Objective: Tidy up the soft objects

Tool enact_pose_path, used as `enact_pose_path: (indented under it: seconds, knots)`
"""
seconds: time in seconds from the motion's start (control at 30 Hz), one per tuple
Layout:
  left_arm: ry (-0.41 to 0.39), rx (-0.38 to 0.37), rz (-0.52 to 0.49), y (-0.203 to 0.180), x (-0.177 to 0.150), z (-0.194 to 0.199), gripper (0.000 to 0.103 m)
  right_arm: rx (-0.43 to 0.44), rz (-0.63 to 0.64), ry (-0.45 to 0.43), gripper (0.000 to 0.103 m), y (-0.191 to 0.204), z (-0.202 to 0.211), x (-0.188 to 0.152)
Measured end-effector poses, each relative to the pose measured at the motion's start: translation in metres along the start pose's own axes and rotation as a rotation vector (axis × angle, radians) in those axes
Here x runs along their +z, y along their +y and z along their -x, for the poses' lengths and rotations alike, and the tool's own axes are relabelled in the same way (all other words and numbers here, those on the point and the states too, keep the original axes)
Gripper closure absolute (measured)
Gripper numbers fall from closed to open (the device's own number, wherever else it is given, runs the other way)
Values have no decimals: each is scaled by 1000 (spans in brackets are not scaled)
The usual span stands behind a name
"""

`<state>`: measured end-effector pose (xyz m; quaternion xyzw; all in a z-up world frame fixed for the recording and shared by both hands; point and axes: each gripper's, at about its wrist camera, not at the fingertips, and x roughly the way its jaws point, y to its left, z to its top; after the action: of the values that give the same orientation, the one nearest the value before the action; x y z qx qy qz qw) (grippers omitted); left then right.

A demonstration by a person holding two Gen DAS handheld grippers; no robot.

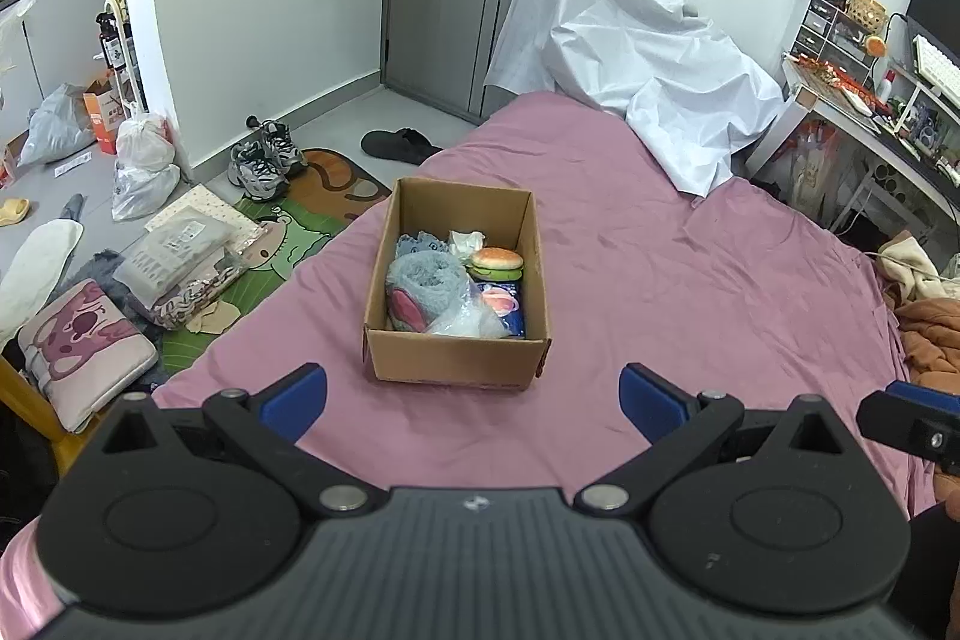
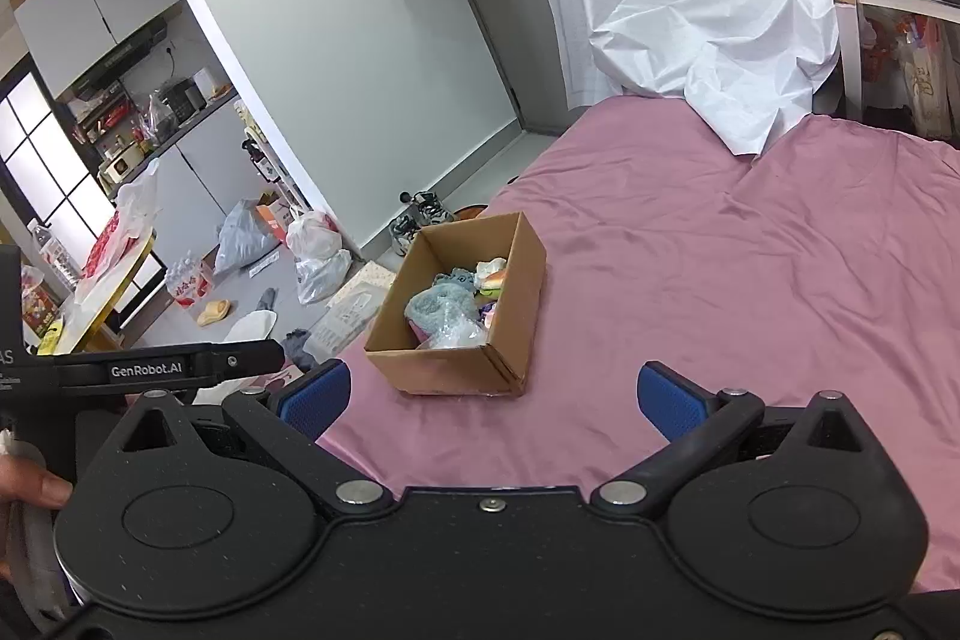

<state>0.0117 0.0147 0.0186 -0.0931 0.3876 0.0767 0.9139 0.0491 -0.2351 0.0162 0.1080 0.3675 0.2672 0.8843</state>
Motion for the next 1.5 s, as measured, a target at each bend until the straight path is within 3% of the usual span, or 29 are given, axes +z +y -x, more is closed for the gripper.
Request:
enact_pose_path:
  seconds: [1.5]
  knots:
    - [26, 19, 1, 8, -4, -14, 0, -18, 0, 37, 0, 3, -7, -2]
